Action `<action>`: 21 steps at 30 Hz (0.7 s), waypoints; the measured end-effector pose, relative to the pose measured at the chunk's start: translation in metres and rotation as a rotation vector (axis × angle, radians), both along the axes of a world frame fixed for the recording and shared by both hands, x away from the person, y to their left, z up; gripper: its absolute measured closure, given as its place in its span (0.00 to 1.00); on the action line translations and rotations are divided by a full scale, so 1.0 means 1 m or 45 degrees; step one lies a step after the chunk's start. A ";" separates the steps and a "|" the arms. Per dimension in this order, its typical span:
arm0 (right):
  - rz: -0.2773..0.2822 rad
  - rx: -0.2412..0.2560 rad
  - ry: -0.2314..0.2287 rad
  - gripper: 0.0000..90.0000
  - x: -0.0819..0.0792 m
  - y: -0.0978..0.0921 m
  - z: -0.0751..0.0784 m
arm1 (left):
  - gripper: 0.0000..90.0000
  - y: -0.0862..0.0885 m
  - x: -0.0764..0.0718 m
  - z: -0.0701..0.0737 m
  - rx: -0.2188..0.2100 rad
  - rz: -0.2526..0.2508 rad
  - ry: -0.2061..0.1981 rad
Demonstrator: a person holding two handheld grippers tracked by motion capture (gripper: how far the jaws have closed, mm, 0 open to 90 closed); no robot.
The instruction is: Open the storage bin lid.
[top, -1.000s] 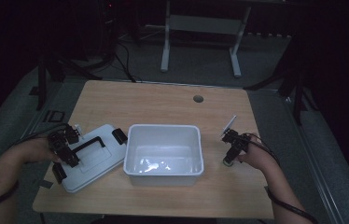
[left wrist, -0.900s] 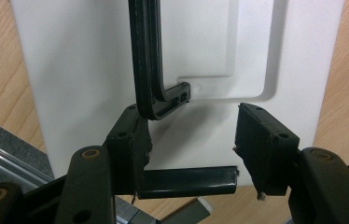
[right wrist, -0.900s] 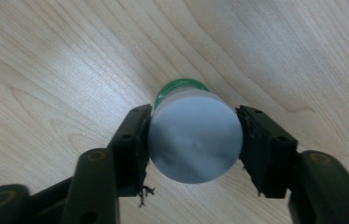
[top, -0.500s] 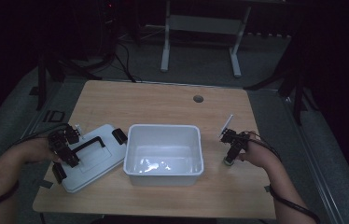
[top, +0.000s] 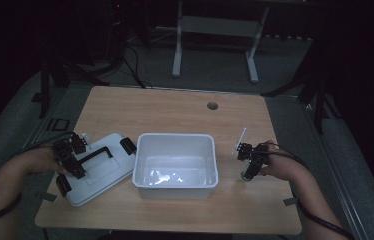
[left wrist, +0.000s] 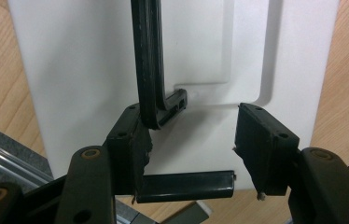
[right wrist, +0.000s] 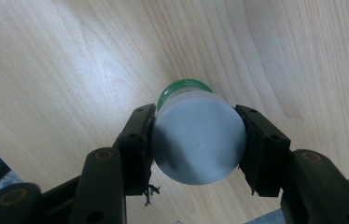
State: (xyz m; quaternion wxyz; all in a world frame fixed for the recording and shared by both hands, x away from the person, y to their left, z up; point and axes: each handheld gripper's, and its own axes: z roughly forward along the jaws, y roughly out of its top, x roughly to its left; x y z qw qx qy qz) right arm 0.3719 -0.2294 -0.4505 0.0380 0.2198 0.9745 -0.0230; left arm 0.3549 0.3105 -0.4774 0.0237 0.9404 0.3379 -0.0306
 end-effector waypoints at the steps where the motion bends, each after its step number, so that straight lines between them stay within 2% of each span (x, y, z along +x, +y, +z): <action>1: 0.017 -0.001 0.000 0.55 -0.002 0.001 0.001 | 0.50 0.000 0.000 0.000 0.000 -0.002 -0.005; 3: 0.079 -0.003 -0.017 0.55 -0.006 0.004 0.003 | 0.50 0.000 0.000 0.000 -0.001 -0.003 -0.003; 8: 0.177 -0.036 -0.052 0.55 -0.018 0.013 0.011 | 0.50 -0.001 0.000 0.000 0.003 -0.004 0.002; 10: 0.205 -0.036 -0.049 0.55 -0.021 0.015 0.016 | 0.50 -0.002 0.000 0.001 0.003 -0.005 0.003; 18: 0.248 -0.005 -0.032 0.55 -0.029 0.021 0.036 | 0.50 -0.002 -0.001 0.003 0.008 -0.010 0.003; 19: 0.264 0.013 -0.026 0.55 -0.032 0.025 0.047 | 0.50 -0.002 -0.001 0.003 0.006 -0.004 0.004; 20: 0.264 0.013 -0.026 0.55 -0.032 0.025 0.047 | 0.50 -0.002 -0.001 0.003 0.006 -0.004 0.004; 21: 0.283 0.026 -0.031 0.55 -0.034 0.027 0.054 | 0.50 -0.002 -0.002 0.004 0.012 -0.007 0.004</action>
